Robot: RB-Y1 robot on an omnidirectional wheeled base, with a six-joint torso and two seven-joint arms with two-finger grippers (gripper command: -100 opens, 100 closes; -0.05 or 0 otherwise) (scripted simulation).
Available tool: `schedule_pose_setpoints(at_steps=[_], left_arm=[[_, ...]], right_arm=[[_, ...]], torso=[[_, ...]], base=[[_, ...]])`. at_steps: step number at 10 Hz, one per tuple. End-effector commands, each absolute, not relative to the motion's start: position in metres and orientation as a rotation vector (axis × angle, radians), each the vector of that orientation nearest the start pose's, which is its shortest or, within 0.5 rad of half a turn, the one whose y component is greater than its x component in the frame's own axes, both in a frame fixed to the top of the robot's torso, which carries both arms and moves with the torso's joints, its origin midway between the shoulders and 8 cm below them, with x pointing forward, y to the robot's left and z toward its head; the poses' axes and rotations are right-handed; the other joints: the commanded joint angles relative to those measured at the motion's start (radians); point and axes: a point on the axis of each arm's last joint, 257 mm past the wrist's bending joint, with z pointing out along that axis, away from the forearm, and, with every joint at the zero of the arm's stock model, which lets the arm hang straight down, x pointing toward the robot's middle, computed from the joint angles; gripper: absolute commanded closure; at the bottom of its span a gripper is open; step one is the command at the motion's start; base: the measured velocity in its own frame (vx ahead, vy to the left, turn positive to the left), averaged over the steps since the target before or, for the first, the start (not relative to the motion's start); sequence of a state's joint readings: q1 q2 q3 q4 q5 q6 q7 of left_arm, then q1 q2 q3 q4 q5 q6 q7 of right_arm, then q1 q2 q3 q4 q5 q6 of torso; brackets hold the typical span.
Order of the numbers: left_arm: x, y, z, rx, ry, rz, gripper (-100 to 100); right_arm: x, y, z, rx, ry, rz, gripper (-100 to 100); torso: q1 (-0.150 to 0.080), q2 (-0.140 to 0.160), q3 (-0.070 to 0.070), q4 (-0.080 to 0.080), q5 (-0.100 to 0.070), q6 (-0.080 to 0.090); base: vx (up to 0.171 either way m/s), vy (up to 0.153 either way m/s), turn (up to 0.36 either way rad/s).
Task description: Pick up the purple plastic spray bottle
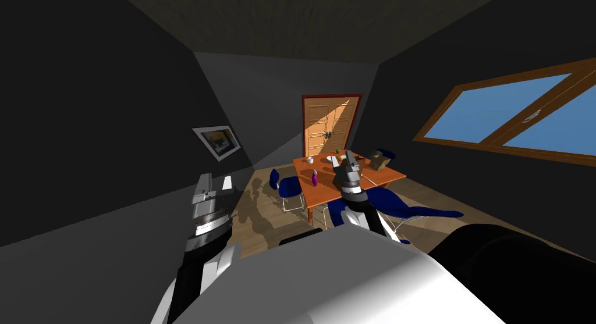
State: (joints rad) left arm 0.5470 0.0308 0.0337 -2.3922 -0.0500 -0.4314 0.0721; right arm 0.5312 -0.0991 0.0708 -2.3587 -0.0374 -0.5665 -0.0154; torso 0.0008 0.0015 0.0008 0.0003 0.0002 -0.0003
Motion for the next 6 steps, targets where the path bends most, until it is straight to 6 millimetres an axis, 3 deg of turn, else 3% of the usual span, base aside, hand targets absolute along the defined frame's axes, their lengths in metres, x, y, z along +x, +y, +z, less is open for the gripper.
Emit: schedule_pose_setpoints(at_steps=[1, 3, 4, 6], left_arm=[[0.329, 0.282, 0.047, -0.627, 0.647, -1.288, 0], [0.329, 0.282, 0.047, -0.627, 0.647, -1.288, 0], [0.329, 0.282, 0.047, -0.627, 0.647, -1.288, 0], [0.329, 0.282, 0.047, -0.627, 0.647, -1.288, 0]], right_arm=[[0.321, -0.245, 0.049, 0.531, 0.629, 1.436, -100], [0.331, -0.239, 0.024, 0.53, 0.738, 1.427, -100], [0.331, -0.238, 0.023, 0.524, 0.746, 1.427, -100], [0.342, -0.234, -0.008, 0.529, 0.865, 1.408, -100]], torso=[[0.0, 0.0, 0.0, 0.0, 0.0, 0.0], [0.0, 0.0, 0.0, 0.0, 0.0, 0.0], [0.0, 0.001, 0.001, 0.0, 0.0, 0.0], [0.0, 0.001, 0.0, 0.0, 0.0, 0.0]], base=[[-0.022, 0.013, 0.027], [-0.033, 0.022, 0.107], [-0.031, 0.018, 0.027], [-0.037, 0.026, 0.114]])
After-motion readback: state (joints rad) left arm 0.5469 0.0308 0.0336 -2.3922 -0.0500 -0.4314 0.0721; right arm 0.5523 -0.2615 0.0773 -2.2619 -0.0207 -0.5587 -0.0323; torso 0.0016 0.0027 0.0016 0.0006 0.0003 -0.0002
